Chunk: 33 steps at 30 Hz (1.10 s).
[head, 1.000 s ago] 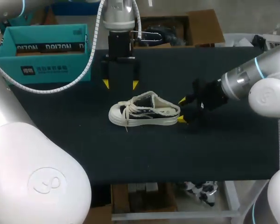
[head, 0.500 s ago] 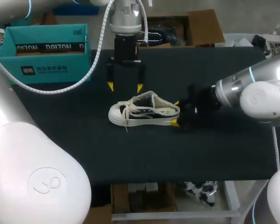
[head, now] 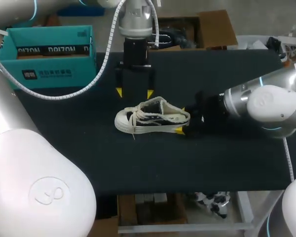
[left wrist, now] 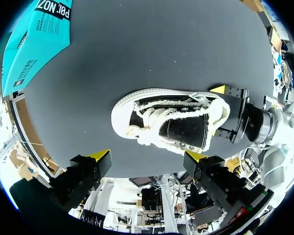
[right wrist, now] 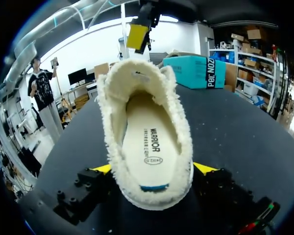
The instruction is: Open the shoe tongue, take the insole out of the shoe, put the insole back into the shoe, and pack the shoe into the shoebox
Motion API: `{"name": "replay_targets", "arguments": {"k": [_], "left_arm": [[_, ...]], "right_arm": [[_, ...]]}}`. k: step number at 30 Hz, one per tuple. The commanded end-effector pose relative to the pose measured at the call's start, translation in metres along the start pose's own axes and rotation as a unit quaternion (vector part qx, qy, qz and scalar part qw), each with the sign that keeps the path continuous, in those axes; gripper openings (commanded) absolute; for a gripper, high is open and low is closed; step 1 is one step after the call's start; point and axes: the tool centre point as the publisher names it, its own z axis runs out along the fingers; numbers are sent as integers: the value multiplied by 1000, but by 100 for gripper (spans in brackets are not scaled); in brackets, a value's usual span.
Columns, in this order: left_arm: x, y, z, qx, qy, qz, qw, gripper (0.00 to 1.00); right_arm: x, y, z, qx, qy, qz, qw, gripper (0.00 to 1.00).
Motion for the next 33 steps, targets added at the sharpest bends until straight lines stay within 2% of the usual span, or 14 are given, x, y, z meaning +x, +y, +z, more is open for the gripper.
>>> {"name": "replay_targets", "arguments": {"k": [1, 3, 4, 5, 12, 20, 24, 27, 29, 33], "left_arm": [[4, -3, 1, -1, -1, -2, 1000, 100], [7, -3, 2, -2, -1, -2, 1000, 100], [9, -2, 2, -1, -3, -4, 1000, 100], [11, -1, 2, -1, -3, -5, 1000, 100], [34, 7, -4, 17, -31, -1, 999, 100], [65, -4, -3, 19, -56, 29, 998, 100], [76, -12, 3, 18, -72, 29, 997, 100], [80, -18, 8, 17, -83, 18, 996, 89], [81, -21, 11, 13, -88, 14, 996, 91], [84, -22, 19, 8, -102, 7, 995, 81]], "right_arm": [[-4, -3, 3, -9, 6, -3, 1000, 100], [-5, -3, 4, -11, 7, -5, 1000, 100], [-5, -4, 4, -13, 7, -6, 1000, 24], [-5, -4, 4, -14, 7, -7, 1000, 0], [-7, -8, 5, -19, 10, -8, 1000, 0], [-7, -9, 5, -22, 11, -8, 1000, 0], [-7, -9, 5, -22, 11, -8, 1000, 0], [-7, -9, 5, -22, 11, -8, 1000, 0], [-7, -9, 5, -22, 11, -8, 1000, 0], [-7, -9, 5, -22, 11, -8, 1000, 0]]}}
